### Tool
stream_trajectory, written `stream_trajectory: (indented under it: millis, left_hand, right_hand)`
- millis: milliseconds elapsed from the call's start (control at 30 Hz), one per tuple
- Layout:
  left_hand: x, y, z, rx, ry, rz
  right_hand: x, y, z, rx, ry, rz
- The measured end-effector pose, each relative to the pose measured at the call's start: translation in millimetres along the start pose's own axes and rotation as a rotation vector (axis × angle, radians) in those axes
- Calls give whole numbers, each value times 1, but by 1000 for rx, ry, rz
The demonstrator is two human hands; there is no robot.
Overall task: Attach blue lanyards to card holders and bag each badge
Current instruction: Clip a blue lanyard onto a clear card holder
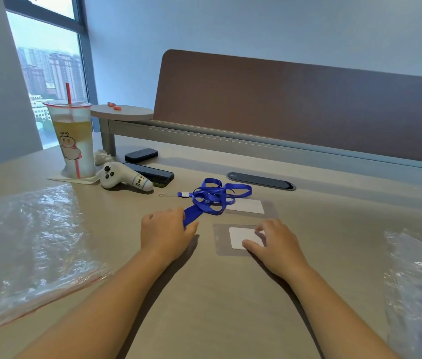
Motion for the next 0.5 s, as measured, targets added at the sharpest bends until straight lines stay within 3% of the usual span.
stream_trajectory:
  millis: [67, 133, 200, 267, 400, 500]
  left_hand:
    - [3, 1, -3, 11, -34, 46]
    - [13, 6, -6, 65, -166, 51]
    - [21, 10, -5, 80, -329, -40]
    - [23, 8, -1, 60, -391, -126]
    - [4, 4, 6, 10, -267, -234]
    - [-10, -2, 8, -1, -108, -91]
  right_hand:
    - [2, 0, 0, -26, -38, -22]
    - [4, -1, 0, -39, -71, -10]
    - [4, -1, -1, -45, -72, 1]
    - [3, -1, -1, -42, -73, 7]
    - [2, -4, 2, -31, -64, 18]
    - [4, -6, 4, -30, -66, 10]
Point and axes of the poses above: each hand's wrist, its own z-axis away from the middle knuckle, its own x-axis out of the palm, y = z × x, the point moved 5 cm from there along -z, towards the middle knuckle, and after that the axes turned 10 degrees about -y, right-handed, at the moved point
